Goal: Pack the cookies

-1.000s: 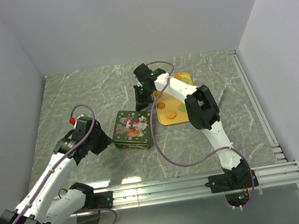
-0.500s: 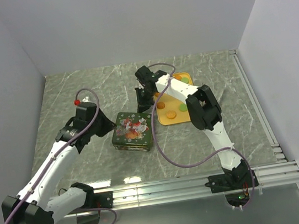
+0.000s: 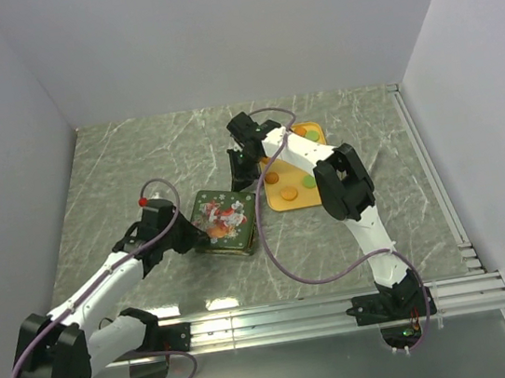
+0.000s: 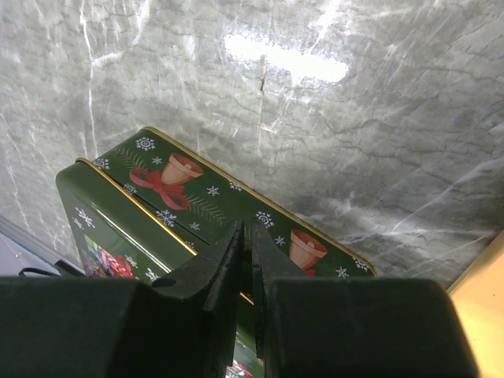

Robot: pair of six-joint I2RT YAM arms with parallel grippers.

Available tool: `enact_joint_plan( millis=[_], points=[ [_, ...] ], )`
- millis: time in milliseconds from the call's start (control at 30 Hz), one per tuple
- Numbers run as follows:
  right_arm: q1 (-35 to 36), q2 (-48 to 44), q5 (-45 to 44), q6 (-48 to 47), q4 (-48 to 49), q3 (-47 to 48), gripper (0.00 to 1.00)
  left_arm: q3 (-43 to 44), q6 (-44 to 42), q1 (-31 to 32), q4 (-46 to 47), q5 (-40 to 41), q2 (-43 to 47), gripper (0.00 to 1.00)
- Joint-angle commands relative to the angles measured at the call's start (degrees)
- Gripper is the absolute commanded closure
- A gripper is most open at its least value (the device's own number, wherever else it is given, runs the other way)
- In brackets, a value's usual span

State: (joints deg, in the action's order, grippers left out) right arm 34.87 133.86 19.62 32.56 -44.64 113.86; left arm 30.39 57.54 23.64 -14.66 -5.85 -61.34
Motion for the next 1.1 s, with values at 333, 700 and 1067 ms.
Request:
enact_joint_plan(
  millis=[333,700,1067],
  points=[
    [0.5,-4.9,-1.2,-0.5,0.4,-0.2,0.84,11.7,-1.8,0.4,-12.1,5.7,5.7,1.00],
    [-6.6,-9.5,-4.5,-0.6,-1.1,0.6,0.67,18.7,-7.7,-5.2,-17.4,10.6,-1.1,0.90],
    [-11.1,-29.4,-2.5,-1.9,3.2,-28.4,0.75,22.5,-16.0,-15.6,-12.2,6.3,-13.4,0.77]
  ],
)
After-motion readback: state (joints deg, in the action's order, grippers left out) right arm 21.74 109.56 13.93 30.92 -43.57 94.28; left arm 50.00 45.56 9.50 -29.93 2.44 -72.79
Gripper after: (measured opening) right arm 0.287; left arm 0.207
